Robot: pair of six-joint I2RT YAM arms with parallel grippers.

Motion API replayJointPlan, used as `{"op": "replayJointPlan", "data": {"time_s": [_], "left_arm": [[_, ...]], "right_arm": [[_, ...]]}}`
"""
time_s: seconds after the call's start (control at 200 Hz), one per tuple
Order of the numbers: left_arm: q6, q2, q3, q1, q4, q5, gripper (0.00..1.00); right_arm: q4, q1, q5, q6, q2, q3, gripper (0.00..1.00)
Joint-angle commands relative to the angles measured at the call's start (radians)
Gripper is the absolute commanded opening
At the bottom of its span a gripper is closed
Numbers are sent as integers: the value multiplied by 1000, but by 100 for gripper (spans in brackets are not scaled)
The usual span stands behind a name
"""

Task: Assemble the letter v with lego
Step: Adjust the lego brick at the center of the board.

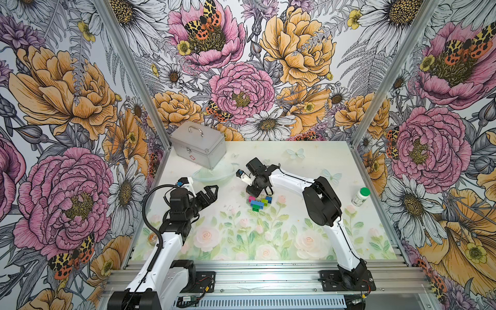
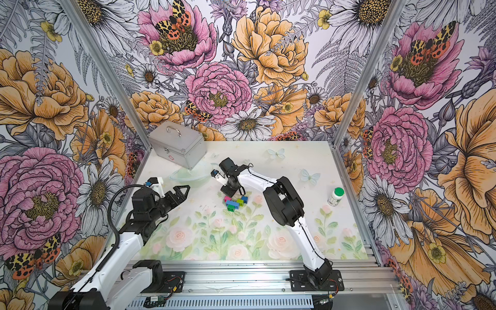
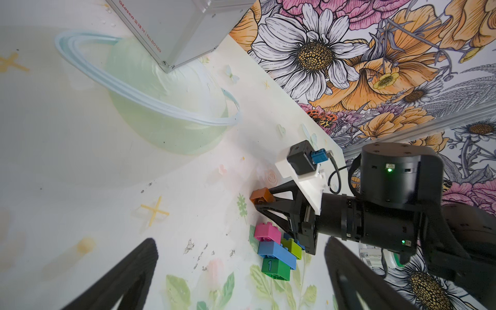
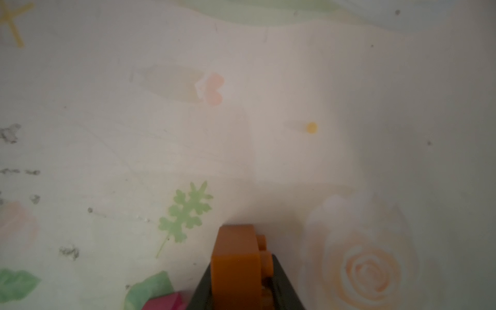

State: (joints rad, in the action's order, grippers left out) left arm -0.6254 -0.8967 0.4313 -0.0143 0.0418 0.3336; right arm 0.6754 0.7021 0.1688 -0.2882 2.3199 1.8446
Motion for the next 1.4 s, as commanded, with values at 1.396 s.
{"op": "replayJointPlan", "data": {"time_s": [1.396], "left_arm": [[-4,-687,494,-266,115,-63,98]], "right_arm": [[-120,189,-295,695,-418,-537,58]]}}
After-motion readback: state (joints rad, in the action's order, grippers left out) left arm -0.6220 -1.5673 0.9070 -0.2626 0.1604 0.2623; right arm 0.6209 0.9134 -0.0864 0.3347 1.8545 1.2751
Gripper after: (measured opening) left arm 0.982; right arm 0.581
